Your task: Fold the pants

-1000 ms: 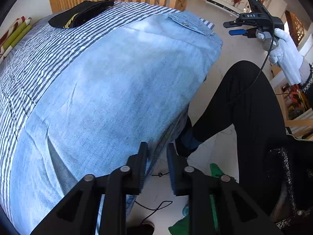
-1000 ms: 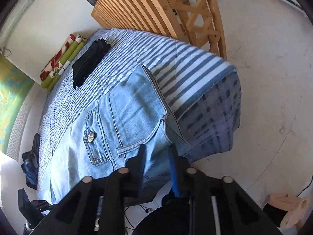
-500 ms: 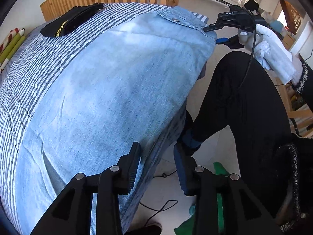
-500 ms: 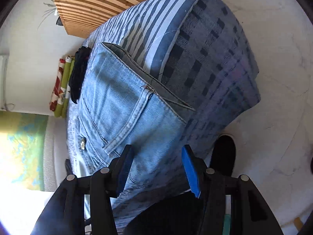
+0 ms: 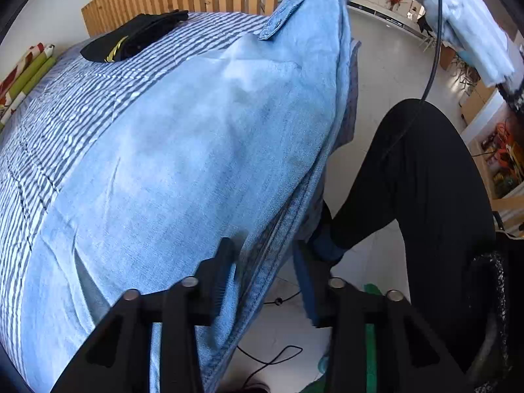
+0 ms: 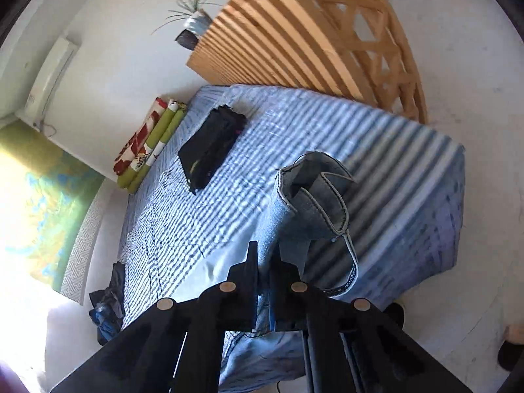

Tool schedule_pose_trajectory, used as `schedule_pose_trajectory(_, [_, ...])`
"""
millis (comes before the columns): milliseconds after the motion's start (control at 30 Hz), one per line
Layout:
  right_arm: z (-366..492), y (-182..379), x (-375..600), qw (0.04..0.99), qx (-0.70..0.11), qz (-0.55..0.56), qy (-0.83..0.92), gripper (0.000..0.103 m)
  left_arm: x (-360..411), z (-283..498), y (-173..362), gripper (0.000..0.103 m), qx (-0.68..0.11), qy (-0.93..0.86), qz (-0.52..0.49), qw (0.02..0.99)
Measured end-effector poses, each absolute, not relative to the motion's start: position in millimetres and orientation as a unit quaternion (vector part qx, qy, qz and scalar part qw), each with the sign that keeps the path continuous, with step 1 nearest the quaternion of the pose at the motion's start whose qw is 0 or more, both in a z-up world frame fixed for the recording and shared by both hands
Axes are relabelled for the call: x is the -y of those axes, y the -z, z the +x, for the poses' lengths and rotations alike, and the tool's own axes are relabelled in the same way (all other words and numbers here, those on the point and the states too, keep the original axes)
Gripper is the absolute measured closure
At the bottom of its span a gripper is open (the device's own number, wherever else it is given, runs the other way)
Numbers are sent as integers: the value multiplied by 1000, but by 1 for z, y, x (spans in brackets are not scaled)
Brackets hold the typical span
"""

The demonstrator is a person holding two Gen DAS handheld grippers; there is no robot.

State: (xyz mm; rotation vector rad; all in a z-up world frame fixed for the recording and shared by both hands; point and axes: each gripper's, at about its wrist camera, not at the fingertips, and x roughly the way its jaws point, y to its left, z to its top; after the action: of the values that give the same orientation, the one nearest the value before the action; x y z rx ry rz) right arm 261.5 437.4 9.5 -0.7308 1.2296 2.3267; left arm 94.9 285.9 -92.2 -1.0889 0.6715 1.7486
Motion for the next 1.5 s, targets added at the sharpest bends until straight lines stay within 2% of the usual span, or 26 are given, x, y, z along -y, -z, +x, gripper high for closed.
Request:
schedule_pose_trajectory(67, [230, -33, -432, 190, -419, -262, -848, 99, -282, 94, 83, 89, -265, -725, -430, 468])
schedule_pose_trajectory(267, [143, -116, -406, 118, -354, -235, -897, 99, -262, 87, 29, 91, -219, -771, -386, 457])
schedule_pose_trajectory(400, [159, -145, -398, 91, -305, -199, -927, 99, -271, 84, 37, 91, -221, -758, -399, 466])
schedule_pose_trajectory(433, [174, -135, -403, 102, -304, -202, -925, 100, -275, 83, 48, 90, -221, -748, -414, 469])
schedule_pose_trajectory(567, [230, -32, -439, 191, -330, -295, -876, 99, -292, 81, 89, 71, -226, -711, -471, 471])
schedule_pose_trajectory(667, [257, 57, -461, 257, -357, -419, -794, 94, -288, 75, 84, 70, -199, -706, -483, 479])
schedule_pose_trajectory(733, [267, 85, -464, 279, -344, -463, -768, 91, -276, 71, 70, 69, -183, -711, -480, 480])
schedule_pose_trajectory(800, [273, 79, -464, 308, -328, -457, -767, 84, -258, 65, 53, 68, -164, -717, -480, 478])
schedule_pose_trajectory(933, [262, 18, -452, 351, -239, -426, -799, 84, -225, 46, 24, 65, -160, -744, -468, 448])
schedule_pose_trajectory(1000, [243, -11, -438, 324, -208, -403, -830, 83, -215, 28, 15, 65, -162, -759, -465, 426])
schedule_pose_trajectory(1100, [199, -32, -410, 231, -184, -399, -868, 80, -209, -11, 11, 65, -152, -778, -465, 395])
schedule_pose_trajectory(1267, [113, -7, -364, 113, -168, -428, -881, 79, -235, -63, 24, 59, -130, -778, -473, 393])
schedule_pose_trajectory(1433, [64, 60, -352, 88, -158, -499, -847, 79, -289, -112, 61, 46, -99, -758, -491, 417])
schedule_pose_trajectory(1500, [68, 83, -355, 91, -157, -532, -827, 79, -308, -128, 79, 44, -86, -747, -506, 423])
